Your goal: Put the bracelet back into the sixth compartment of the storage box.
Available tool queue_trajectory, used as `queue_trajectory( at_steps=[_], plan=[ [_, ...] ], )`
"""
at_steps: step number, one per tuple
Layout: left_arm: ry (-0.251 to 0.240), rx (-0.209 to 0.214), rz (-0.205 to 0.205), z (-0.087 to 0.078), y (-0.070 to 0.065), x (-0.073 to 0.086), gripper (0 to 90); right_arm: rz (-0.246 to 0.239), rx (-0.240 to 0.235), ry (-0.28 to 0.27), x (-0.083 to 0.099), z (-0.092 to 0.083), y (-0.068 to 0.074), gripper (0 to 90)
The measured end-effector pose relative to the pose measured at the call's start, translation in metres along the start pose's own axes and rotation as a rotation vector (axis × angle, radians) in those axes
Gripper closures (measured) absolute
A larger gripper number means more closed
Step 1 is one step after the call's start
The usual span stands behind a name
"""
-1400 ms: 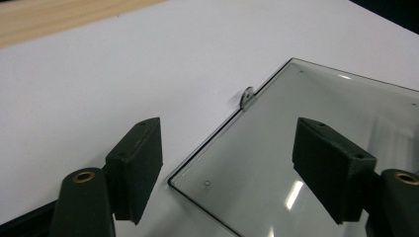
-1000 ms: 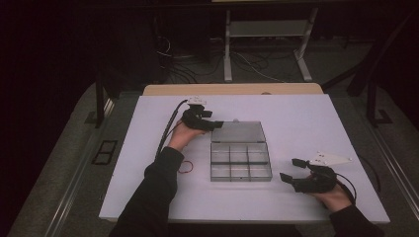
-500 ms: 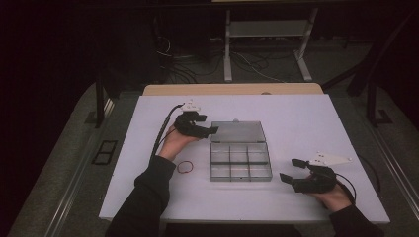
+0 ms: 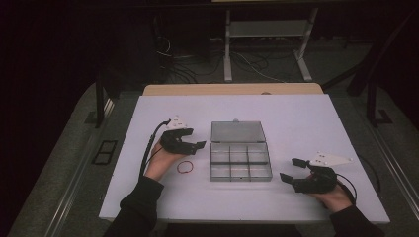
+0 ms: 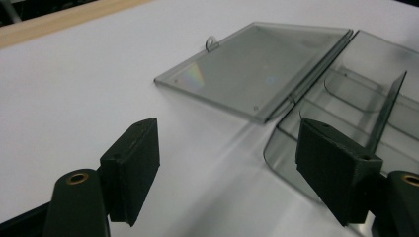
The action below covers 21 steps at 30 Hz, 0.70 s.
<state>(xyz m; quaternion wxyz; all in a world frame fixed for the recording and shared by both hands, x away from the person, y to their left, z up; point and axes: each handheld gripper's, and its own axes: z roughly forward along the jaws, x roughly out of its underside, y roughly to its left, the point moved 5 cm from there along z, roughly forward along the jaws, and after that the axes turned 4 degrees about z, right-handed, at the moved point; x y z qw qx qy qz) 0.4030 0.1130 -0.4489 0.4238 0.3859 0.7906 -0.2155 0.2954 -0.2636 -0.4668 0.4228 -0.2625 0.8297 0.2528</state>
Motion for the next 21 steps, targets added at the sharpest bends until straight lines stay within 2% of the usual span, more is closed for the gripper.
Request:
queue_trajectory(
  at_steps=[3, 7, 11, 14, 16, 21],
  plan=[
    [0.008, -0.011, 0.014, -0.005, -0.005, 0.003, 25.2, 0.009, -0.003, -0.004, -0.001, 0.0, 0.0, 23.0],
    [0.001, -0.016, 0.012, -0.015, -0.011, 0.007, 27.5, 0.018, -0.01, -0.011, -0.001, 0.0, -0.002, 23.0],
    [0.004, -0.028, 0.003, -0.022, -0.013, 0.013, 29.6, 0.007, -0.009, -0.01, -0.001, 0.0, -0.001, 23.0],
    [-0.002, -0.023, -0.01, -0.027, -0.015, 0.016, 34.2, 0.003, -0.005, -0.012, -0.002, -0.001, -0.001, 23.0],
    [-0.006, -0.02, 0.001, -0.03, -0.015, 0.017, 37.7, 0.001, -0.004, -0.012, -0.002, -0.001, 0.0, 23.0],
    [0.008, -0.024, -0.008, -0.033, -0.015, 0.023, 44.8, -0.007, -0.005, -0.007, -0.002, 0.0, 0.0, 23.0]
  ],
)
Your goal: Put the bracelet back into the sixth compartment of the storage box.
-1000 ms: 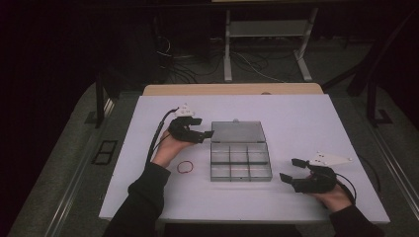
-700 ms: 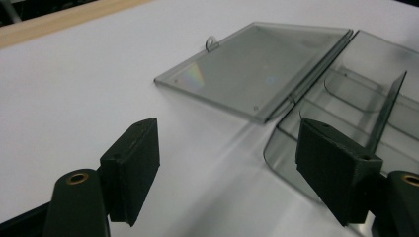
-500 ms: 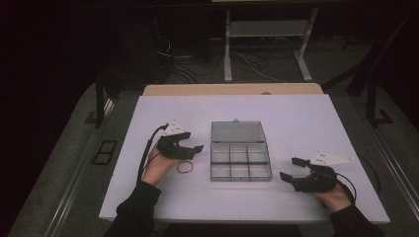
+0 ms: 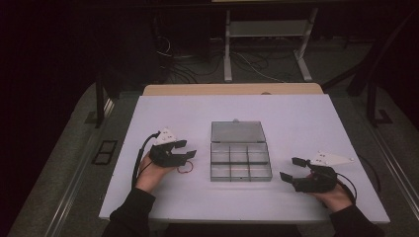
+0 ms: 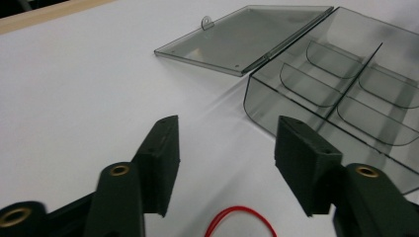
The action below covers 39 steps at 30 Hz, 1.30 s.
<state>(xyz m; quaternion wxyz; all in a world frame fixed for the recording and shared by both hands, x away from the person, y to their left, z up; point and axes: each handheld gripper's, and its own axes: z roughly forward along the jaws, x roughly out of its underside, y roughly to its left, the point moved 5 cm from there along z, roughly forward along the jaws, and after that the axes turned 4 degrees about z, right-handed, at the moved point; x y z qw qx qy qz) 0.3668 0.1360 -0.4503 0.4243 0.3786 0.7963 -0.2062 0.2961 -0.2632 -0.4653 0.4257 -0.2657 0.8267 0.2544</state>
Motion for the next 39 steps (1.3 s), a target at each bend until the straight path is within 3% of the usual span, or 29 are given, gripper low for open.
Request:
queue_trajectory(
  at_steps=[8, 14, 22, 39],
  plan=[
    [0.047, -0.005, -0.014, -0.003, 0.004, 0.016, 56.5, -0.009, 0.001, 0.01, 0.0, 0.002, 0.0, 23.0],
    [0.045, -0.003, -0.045, -0.009, 0.008, 0.028, 65.1, -0.009, -0.001, 0.007, 0.001, 0.001, 0.0, 23.0],
    [0.084, -0.002, -0.048, -0.01, 0.009, 0.04, 75.7, -0.005, 0.003, 0.01, 0.001, 0.002, 0.0, 23.0],
    [0.131, -0.007, -0.046, -0.001, 0.01, 0.045, 82.9, -0.011, 0.007, 0.009, 0.001, 0.001, -0.001, 23.0]
  ],
)
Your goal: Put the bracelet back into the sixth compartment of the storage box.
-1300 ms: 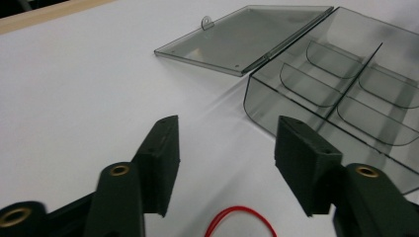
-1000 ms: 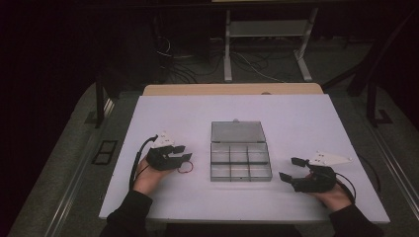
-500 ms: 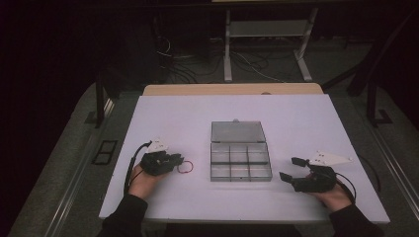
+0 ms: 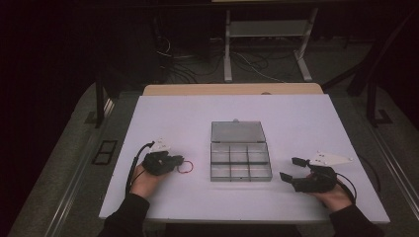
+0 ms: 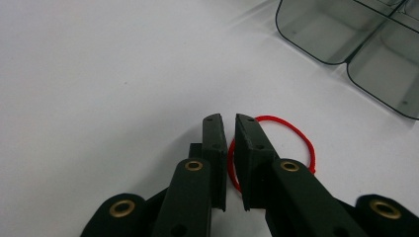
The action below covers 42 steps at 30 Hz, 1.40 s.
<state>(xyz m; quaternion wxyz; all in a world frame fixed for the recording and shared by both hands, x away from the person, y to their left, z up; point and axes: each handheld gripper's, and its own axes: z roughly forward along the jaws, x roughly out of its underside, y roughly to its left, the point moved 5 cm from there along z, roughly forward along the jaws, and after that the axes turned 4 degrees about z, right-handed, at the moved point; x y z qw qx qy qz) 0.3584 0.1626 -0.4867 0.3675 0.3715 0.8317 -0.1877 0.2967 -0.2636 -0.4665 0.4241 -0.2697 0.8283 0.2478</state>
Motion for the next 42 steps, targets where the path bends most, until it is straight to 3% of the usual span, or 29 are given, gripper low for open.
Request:
queue_trajectory(
  at_steps=[11, 23, 35, 42],
  plan=[
    [0.011, 0.003, 0.022, 0.001, -0.002, 0.0, 88.6, 0.001, 0.006, -0.004, 0.0, -0.001, 0.0, 23.0],
    [0.02, 0.016, -0.005, -0.001, 0.001, -0.001, 89.5, -0.001, 0.003, -0.008, 0.0, -0.003, 0.001, 23.0],
    [-0.054, 0.033, -0.029, -0.011, 0.002, -0.01, 89.5, 0.0, 0.008, -0.01, 0.001, -0.004, 0.0, 23.0],
    [-0.073, 0.05, -0.038, -0.016, 0.002, -0.014, 89.5, 0.004, 0.006, -0.007, 0.001, -0.004, 0.001, 23.0]
  ],
)
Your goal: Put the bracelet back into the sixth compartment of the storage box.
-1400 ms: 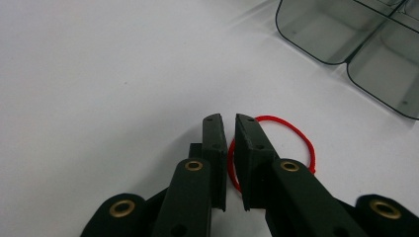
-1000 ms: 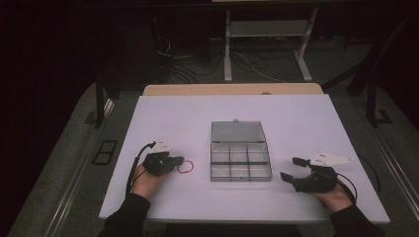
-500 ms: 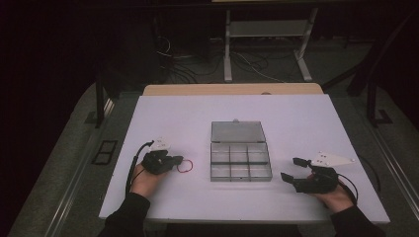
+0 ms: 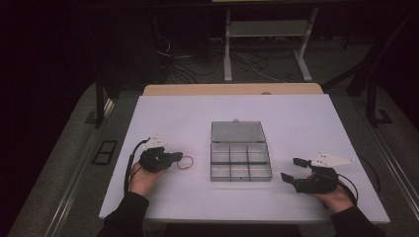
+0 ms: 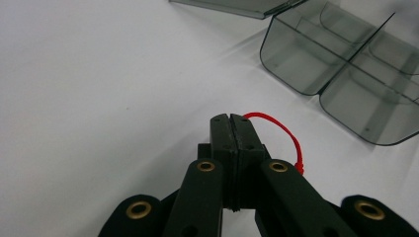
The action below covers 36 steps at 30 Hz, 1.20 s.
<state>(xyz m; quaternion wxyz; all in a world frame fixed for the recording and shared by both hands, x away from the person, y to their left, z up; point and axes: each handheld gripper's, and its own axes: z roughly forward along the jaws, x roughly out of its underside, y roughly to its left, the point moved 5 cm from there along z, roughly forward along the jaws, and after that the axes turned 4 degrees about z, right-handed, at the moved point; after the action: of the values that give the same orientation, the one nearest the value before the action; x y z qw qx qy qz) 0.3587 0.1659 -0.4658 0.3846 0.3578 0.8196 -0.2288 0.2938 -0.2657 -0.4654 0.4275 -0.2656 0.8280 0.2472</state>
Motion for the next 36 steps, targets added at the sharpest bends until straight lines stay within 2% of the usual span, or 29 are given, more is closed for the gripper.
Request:
queue_trajectory(
  at_steps=[7, 18, 23, 36],
  plan=[
    [-0.006, 0.03, 0.015, -0.001, -0.007, -0.007, 89.4, 0.006, -0.002, -0.004, 0.0, 0.0, -0.001, 23.0],
    [-0.049, 0.082, 0.023, -0.001, -0.02, -0.023, 89.5, 0.006, 0.0, -0.003, 0.0, -0.001, -0.002, 23.0],
    [-0.069, 0.093, 0.028, -0.001, -0.025, -0.031, 89.4, 0.005, 0.001, -0.002, 0.0, 0.0, -0.001, 23.0],
    [-0.076, 0.138, 0.04, 0.008, -0.039, -0.047, 89.4, 0.01, 0.003, -0.004, 0.0, -0.001, -0.001, 23.0]
  ],
)
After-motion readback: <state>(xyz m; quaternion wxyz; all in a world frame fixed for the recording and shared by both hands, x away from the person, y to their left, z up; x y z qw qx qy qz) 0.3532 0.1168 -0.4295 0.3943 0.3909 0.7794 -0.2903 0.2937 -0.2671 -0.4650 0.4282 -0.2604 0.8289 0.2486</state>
